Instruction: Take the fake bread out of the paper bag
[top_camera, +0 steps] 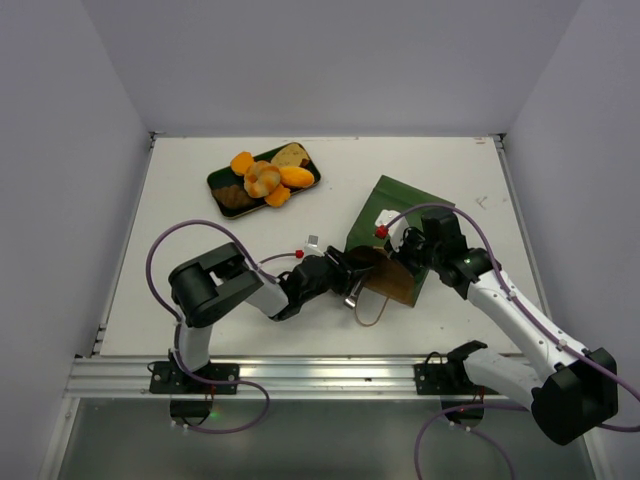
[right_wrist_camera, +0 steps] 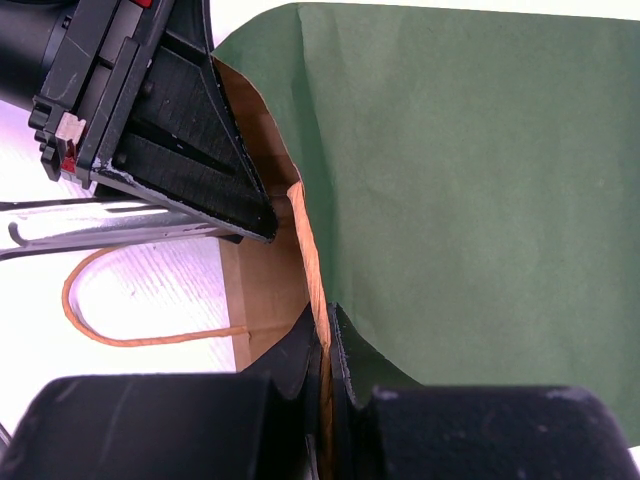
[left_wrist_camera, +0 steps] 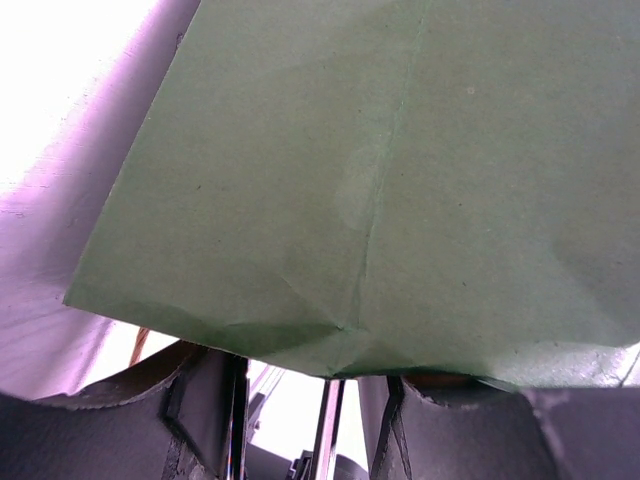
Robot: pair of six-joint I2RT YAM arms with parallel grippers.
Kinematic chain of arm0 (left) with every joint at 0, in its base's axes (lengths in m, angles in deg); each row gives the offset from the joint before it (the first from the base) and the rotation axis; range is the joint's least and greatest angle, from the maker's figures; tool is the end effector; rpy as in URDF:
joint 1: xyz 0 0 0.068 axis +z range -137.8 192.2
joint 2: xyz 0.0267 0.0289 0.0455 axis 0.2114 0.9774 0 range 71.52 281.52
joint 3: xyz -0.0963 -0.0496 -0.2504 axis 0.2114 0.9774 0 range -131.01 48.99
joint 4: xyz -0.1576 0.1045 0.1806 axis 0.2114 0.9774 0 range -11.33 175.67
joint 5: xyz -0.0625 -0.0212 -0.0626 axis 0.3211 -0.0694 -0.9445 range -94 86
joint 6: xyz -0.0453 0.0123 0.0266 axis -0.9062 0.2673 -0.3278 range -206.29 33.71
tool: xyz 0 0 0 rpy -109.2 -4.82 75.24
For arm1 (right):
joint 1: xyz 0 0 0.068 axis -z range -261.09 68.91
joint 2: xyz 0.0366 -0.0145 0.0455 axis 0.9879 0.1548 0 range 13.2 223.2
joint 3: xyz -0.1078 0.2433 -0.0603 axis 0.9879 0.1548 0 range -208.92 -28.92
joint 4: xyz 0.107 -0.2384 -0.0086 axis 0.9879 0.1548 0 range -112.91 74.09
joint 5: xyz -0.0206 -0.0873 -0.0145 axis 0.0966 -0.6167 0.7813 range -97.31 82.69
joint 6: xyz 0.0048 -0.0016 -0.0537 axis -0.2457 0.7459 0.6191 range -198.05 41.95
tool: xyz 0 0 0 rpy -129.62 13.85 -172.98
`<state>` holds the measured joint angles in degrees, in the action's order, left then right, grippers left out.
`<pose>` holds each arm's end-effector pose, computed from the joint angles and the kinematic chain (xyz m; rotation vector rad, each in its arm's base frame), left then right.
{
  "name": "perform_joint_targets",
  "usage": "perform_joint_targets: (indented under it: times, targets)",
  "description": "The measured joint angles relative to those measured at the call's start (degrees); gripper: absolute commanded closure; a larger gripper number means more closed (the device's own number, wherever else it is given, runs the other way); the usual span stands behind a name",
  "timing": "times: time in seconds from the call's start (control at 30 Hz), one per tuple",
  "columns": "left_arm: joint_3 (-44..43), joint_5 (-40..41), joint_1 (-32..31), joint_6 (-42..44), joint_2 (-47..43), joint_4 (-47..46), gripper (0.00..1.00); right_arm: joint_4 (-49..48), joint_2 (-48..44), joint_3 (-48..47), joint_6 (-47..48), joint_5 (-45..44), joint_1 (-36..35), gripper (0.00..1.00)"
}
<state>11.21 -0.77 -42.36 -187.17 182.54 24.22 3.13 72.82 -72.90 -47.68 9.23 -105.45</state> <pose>0.2025 -0.2813 0.1074 -0.9636 2.1328 -1.6234 0.1956 0.0997 0.2612 -1.1760 1.9497 0.2763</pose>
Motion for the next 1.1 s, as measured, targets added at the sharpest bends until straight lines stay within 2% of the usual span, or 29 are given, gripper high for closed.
perform_joint_targets:
  times: [0.7, 0.87, 0.97, 1.0, 1.07, 1.1]
  targets:
    - [-2.75, -0.55, 0.79, -0.02, 1.4, 1.05, 0.5, -0.13, 0.0, 0.04, 0.0, 0.13, 0.02, 1.0]
    - [-4.02, -1.66, 1.46, -0.02, 3.1, 0.94, 0.53, -0.2, 0.0, 0.2, 0.02, 0.13, 0.04, 1.0]
    - [-4.96, -2.4, 1.7, 0.0, 4.22, 0.33, 0.62, -0.2, 0.0, 0.26, 0.02, 0.09, 0.04, 1.0]
    - [-5.16, -2.58, 1.75, 0.0, 4.52, 0.0, 0.7, -0.17, 0.0, 0.26, 0.02, 0.07, 0.04, 1.0]
    - [-5.27, -2.84, 1.84, 0.13, 5.05, -1.11, 0.76, -0.17, 0.0, 0.31, 0.02, 0.07, 0.04, 1.0]
    - [-5.27, -2.97, 1.92, 0.28, 5.22, -1.7, 0.82, -0.2, 0.0, 0.31, 0.02, 0.07, 0.04, 1.0]
